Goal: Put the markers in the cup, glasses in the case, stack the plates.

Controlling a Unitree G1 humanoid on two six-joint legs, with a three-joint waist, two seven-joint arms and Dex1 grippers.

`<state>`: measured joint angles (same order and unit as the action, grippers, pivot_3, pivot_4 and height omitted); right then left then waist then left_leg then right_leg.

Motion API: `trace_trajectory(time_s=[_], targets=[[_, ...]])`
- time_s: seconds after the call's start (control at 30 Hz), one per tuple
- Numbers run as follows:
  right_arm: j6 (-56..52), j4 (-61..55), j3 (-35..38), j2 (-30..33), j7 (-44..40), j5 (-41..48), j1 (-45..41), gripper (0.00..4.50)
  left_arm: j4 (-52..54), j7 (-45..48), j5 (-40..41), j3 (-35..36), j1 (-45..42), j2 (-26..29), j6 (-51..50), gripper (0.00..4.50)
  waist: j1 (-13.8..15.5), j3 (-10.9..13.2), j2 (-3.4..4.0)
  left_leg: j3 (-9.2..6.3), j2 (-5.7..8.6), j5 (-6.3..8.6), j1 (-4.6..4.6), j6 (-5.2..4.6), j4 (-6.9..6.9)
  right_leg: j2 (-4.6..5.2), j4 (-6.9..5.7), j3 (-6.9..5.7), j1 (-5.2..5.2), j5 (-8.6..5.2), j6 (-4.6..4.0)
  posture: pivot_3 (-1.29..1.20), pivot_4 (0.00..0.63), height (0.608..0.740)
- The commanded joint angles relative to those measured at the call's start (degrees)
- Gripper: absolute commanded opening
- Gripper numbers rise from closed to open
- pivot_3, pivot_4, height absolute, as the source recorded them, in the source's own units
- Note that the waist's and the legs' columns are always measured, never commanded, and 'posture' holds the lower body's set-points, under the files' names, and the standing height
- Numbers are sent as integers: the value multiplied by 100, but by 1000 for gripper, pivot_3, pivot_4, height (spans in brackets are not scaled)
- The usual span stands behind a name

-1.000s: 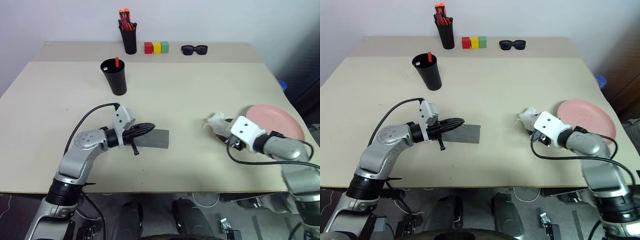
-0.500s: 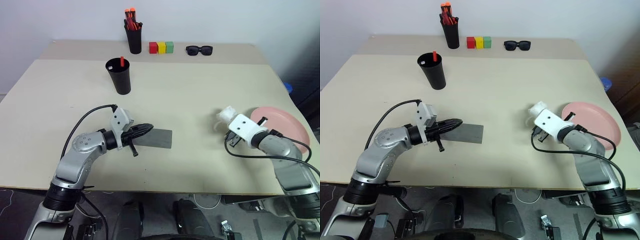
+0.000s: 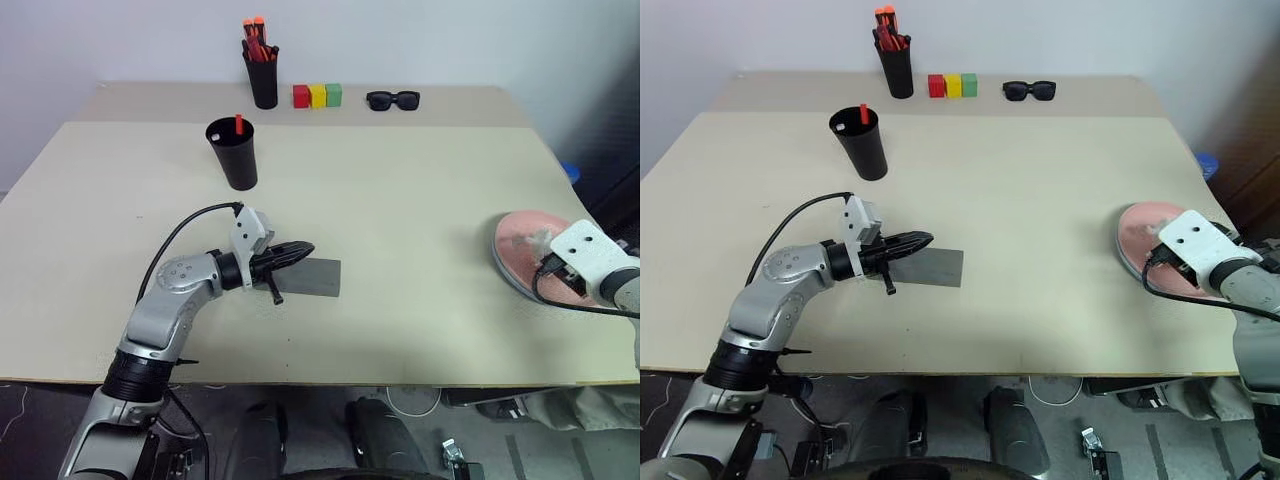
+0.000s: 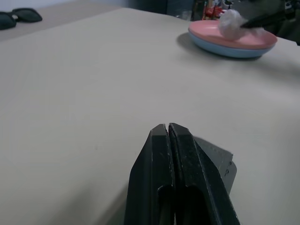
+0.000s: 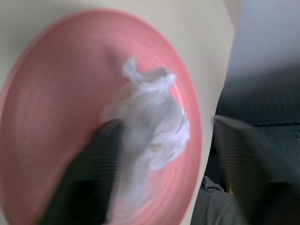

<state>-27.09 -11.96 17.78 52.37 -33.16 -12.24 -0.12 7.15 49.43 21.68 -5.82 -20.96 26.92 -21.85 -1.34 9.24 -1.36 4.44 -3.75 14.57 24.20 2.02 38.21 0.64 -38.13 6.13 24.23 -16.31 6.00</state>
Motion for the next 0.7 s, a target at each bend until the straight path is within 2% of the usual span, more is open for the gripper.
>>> trace_trajectory(time_s=[0.03, 0.2, 0.37, 0.47, 0.57, 0.7], targets=[[257, -160, -100, -47, -41, 212, -386, 3613, 92, -168, -40, 295, 22, 77, 142, 0, -2, 0, 0, 0, 0, 0, 0, 0, 0, 0, 0, 0, 0, 0, 0, 0, 150, 725], [781, 172, -561, -567, -212, 803, -1320, 3613, 217, -745, -162, 928, 336, 264, 261, 0, -48, 0, 0, -2, -1, 0, 0, 0, -3, 0, 0, -1, 0, 0, 0, 0, 150, 725], [939, 455, -853, -1402, -714, 1846, -2094, 3613, 291, -1607, -555, 1968, 1061, 661, 409, 0, -107, 5, -6, -3, -4, 0, 2, 0, -6, 0, 0, -3, 0, 1, 1, 0, 150, 725], [826, 730, -951, -1656, -1002, 2284, -2414, 3613, 529, -1826, -409, 2597, 1575, 738, 313, 0, -103, 6, -8, -1, -5, 0, 4, 0, -7, 3, -1, -4, 0, 1, 1, 0, 150, 725], [925, 1105, -1205, -1764, -1262, 2393, -2655, 3613, 930, -1971, -296, 3011, 2121, 681, 239, 0, -93, 7, -11, 3, -5, 0, 5, -1, -6, 10, 1, -6, 0, 1, 0, 0, 150, 725], [1189, 1558, -1477, -1878, -1378, 2302, -2894, 3613, 1297, -2135, -266, 3078, 2477, 571, 154, 0, -40, 7, -11, 2, -4, 0, 5, 0, -3, 11, 0, -10, -1, 0, -3, 0, 150, 725]])
